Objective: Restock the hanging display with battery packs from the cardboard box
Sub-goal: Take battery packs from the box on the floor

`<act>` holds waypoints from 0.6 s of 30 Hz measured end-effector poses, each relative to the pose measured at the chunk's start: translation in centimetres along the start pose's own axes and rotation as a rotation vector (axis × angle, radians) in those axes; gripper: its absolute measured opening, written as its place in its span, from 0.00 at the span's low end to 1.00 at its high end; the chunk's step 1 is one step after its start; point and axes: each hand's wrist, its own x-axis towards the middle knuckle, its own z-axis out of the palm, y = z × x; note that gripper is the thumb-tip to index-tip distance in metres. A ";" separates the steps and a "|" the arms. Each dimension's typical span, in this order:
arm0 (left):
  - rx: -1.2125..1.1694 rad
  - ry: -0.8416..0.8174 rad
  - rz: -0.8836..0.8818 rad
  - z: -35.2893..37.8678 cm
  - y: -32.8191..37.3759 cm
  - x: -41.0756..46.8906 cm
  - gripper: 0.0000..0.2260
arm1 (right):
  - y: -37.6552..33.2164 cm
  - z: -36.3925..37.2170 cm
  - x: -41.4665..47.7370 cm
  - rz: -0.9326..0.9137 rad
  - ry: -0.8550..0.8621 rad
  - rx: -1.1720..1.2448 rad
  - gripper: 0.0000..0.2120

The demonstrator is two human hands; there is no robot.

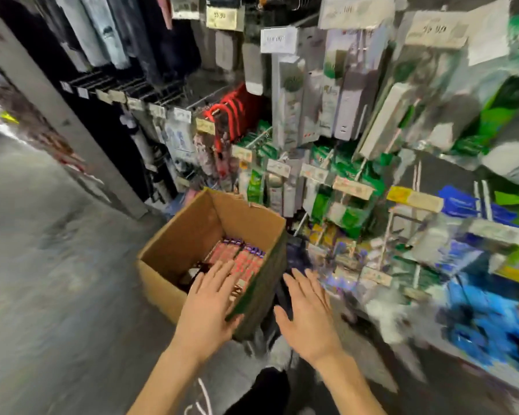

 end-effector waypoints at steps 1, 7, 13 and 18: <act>0.008 -0.010 -0.038 0.3 -0.4 -1.7 0.38 | -0.4 1.0 -0.9 -0.003 -0.032 0.007 0.33; -0.047 -0.005 -0.239 1.6 -2.4 -8.3 0.35 | -1.5 5.5 -5.6 0.052 -0.136 0.021 0.34; -0.101 -0.116 -0.231 4.3 -3.1 -10.1 0.37 | -2.5 6.5 -5.3 0.016 -0.143 0.030 0.34; -0.039 -0.167 -0.094 5.0 -7.9 -7.5 0.40 | -4.1 7.3 -3.3 0.044 -0.112 0.115 0.34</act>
